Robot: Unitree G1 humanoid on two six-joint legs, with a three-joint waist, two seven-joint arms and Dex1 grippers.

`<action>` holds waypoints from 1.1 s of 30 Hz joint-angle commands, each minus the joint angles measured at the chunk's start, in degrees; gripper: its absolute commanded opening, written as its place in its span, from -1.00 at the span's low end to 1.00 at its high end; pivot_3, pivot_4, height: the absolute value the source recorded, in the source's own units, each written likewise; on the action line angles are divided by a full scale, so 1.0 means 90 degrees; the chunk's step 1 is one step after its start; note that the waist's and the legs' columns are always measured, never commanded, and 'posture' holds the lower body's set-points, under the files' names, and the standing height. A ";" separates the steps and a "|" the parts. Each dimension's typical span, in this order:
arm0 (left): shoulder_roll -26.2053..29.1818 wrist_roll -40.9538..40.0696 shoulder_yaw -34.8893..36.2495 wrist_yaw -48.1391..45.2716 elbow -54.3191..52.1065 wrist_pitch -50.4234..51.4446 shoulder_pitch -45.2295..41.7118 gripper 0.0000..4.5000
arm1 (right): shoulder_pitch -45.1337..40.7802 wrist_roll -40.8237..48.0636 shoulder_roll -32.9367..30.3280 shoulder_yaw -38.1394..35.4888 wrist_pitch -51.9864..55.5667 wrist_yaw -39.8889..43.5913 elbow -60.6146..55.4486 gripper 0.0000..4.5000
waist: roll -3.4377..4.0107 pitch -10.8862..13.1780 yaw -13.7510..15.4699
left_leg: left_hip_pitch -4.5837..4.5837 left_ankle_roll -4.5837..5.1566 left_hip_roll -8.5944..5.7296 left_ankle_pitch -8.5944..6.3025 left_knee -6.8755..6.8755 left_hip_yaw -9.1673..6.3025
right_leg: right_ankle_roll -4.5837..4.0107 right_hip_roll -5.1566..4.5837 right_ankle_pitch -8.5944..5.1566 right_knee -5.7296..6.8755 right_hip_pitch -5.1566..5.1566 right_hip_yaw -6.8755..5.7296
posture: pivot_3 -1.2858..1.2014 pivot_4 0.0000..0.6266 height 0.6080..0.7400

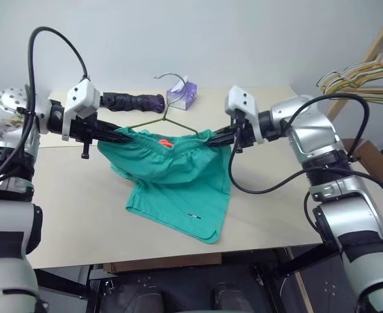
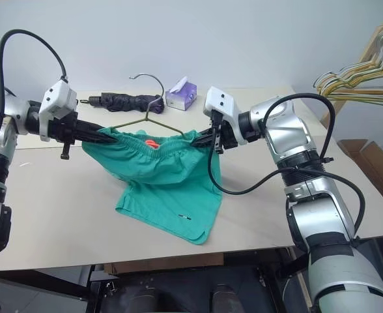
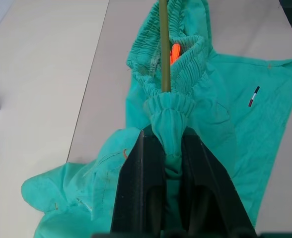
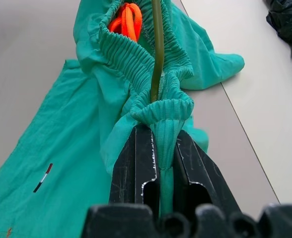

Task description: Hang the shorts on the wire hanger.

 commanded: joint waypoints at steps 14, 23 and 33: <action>-0.0159 0.0150 0.1634 0.1019 0.0754 -0.0253 -0.0573 1.00 | 0.1099 0.0223 -0.0526 -0.0915 0.1354 -0.1161 -0.1732 -0.97 | 0.0000 0.0000 0.0000 | -0.0003 0.0000 0.0000 0.0000 0.0000 -0.0001 | 0.0000 -0.0001 0.0000 -0.0001 -0.0001 0.0000 | 0.05 -1.00 1.00; -0.0533 -0.0677 0.2345 0.1382 -0.1813 0.1019 0.1384 1.00 | 0.1708 0.0429 -0.0751 -0.2190 0.4684 -0.3294 -0.3724 -0.97 | 0.0008 -0.0005 -0.0025 | 0.0001 -0.0001 0.0000 0.0000 0.0002 0.0001 | -0.0001 -0.0003 0.0000 0.0043 0.0001 0.0001 | 0.00 -1.00 1.00; -0.1097 -0.1428 0.2504 0.2378 -0.4185 0.2377 0.2672 1.00 | 0.1803 -0.0184 -0.0521 -0.3684 0.7375 -0.5562 -0.4204 -0.97 | 0.0014 -0.0010 -0.0066 | 0.0017 0.0000 -0.0001 0.0000 0.0002 0.0002 | -0.0001 -0.0003 0.0000 -0.0001 0.0017 0.0006 | -0.04 -1.00 1.00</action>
